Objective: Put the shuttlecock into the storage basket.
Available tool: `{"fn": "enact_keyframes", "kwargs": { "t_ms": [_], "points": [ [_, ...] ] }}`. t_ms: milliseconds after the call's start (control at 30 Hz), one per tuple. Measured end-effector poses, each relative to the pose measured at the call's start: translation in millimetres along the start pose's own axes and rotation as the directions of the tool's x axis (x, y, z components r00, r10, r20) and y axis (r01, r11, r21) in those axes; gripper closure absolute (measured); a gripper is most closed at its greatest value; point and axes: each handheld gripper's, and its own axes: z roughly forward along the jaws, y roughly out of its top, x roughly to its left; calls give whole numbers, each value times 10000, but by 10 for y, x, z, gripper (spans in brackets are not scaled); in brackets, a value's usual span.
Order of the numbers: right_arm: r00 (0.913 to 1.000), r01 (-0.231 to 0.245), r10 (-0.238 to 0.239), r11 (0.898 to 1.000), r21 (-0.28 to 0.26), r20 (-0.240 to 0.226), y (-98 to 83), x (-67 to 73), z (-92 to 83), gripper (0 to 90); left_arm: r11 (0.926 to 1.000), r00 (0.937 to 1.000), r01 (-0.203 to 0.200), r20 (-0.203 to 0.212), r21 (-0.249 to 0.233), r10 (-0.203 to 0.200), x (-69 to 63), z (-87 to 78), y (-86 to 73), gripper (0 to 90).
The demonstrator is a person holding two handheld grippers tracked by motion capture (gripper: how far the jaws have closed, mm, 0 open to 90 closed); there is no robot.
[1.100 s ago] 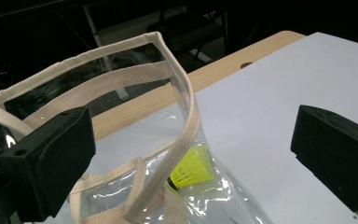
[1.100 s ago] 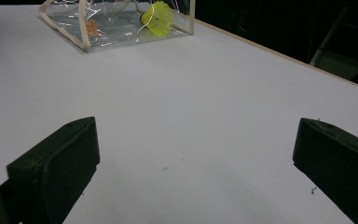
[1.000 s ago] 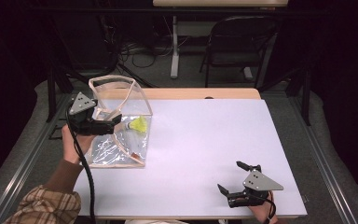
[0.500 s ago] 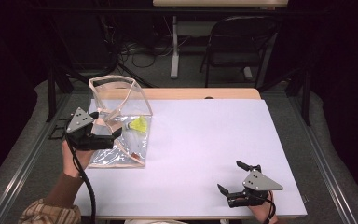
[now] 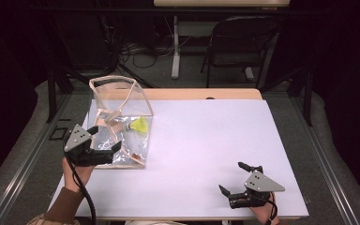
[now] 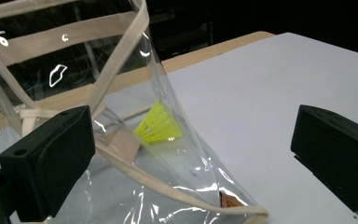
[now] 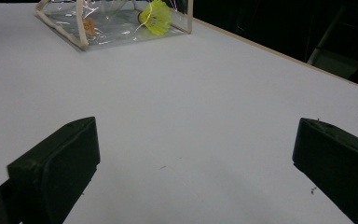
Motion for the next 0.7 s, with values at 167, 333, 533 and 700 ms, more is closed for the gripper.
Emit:
{"fn": "enact_keyframes", "kwargs": {
  "t_ms": [167, 333, 533, 700],
  "points": [
    [10000, -14, 14, 10000, -10, -4, -3, 0, 7, 0, 9996, 9997, 227, -18, -152, -227, -13, -34, -135, 0],
    [10000, 45, -45, 10000, 60, -6, -1, 0, 11, 0, 9994, 9996, 264, 62, -216, -263, -39, -49, -288, 0],
    [10000, 3, -3, 10000, 18, 19, -3, 0, 19, 0, 9992, 9989, 342, 317, -213, -335, -72, -39, -457, 0],
    [10000, 20, -20, 10000, 59, -12, -5, 11, 24, 0, 9998, 9989, 210, 431, -44, -208, -132, -19, -640, 0]
  ]
}}
